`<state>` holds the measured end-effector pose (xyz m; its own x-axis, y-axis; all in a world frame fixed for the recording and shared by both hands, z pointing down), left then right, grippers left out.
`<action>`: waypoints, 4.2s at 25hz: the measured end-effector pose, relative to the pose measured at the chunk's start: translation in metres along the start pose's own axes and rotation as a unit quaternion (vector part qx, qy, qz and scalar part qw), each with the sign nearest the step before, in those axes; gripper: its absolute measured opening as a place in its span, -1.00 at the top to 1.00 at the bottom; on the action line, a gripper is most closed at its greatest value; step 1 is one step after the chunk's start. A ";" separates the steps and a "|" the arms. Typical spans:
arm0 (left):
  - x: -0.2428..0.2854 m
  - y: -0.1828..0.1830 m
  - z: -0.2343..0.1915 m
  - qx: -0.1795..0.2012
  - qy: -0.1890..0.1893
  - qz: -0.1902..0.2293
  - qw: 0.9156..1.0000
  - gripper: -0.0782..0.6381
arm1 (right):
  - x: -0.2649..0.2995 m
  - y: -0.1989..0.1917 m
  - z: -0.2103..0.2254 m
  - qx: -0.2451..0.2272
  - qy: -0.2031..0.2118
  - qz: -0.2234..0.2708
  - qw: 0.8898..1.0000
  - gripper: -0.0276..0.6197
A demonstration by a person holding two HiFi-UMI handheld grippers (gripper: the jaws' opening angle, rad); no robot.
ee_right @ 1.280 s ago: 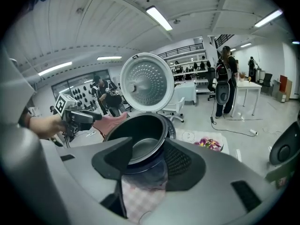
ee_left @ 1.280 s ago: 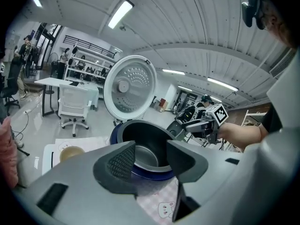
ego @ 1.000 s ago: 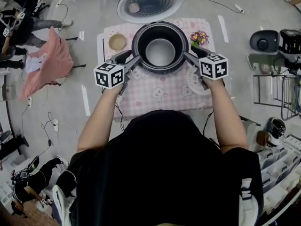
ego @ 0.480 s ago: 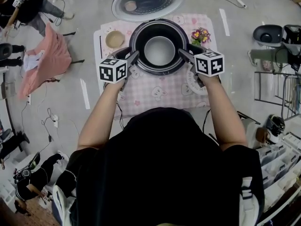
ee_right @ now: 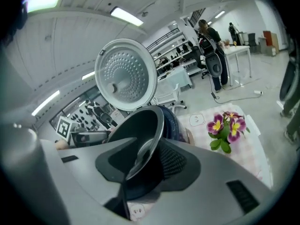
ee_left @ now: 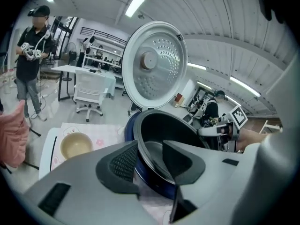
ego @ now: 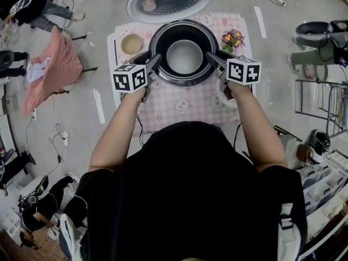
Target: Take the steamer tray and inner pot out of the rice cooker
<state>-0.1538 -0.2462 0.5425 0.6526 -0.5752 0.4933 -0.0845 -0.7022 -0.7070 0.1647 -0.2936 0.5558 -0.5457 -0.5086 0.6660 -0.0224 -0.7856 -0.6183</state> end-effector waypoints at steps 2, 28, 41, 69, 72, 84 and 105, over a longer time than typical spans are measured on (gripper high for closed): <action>0.000 0.000 -0.003 -0.027 -0.004 0.017 0.999 0.31 | 0.001 0.000 0.002 0.035 0.008 0.001 0.999 0.51; -0.022 -0.007 -0.012 -0.276 -0.115 0.152 0.942 0.68 | -0.031 0.001 -0.004 0.099 0.048 0.051 0.993 0.74; -0.059 0.007 0.015 -0.241 -0.147 0.179 0.942 0.68 | -0.069 0.014 -0.031 0.086 0.058 0.092 0.990 0.77; -0.223 -0.011 0.054 -0.206 -0.131 0.270 0.931 0.69 | -0.113 0.010 -0.159 0.010 0.147 0.110 0.983 0.75; -0.247 -0.023 0.049 -0.239 -0.113 0.281 0.923 0.69 | -0.104 0.007 -0.182 0.002 0.160 0.103 0.982 0.75; -0.310 -0.079 0.038 -0.243 -0.083 0.307 0.917 0.69 | -0.085 -0.039 -0.235 -0.013 0.192 0.054 0.980 0.74; -0.319 -0.201 0.004 -0.311 -0.061 0.264 0.911 0.69 | -0.041 -0.152 -0.238 -0.001 0.163 -0.051 0.985 0.74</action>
<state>-0.3419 0.0803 0.5254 0.4734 -0.8771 0.0816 -0.7963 -0.4657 -0.3861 -0.0087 -0.0695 0.5227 -0.7808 -0.2856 0.5556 -0.0931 -0.8263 -0.5555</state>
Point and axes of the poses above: the fingertips, and each gripper's own axes: x forward along the fingers, z to its right, y out of its top, the point moved 9 cm from there along -x, backward along the fingers, and after that the axes turned 12 degrees about -y, right-handed, at the moved point
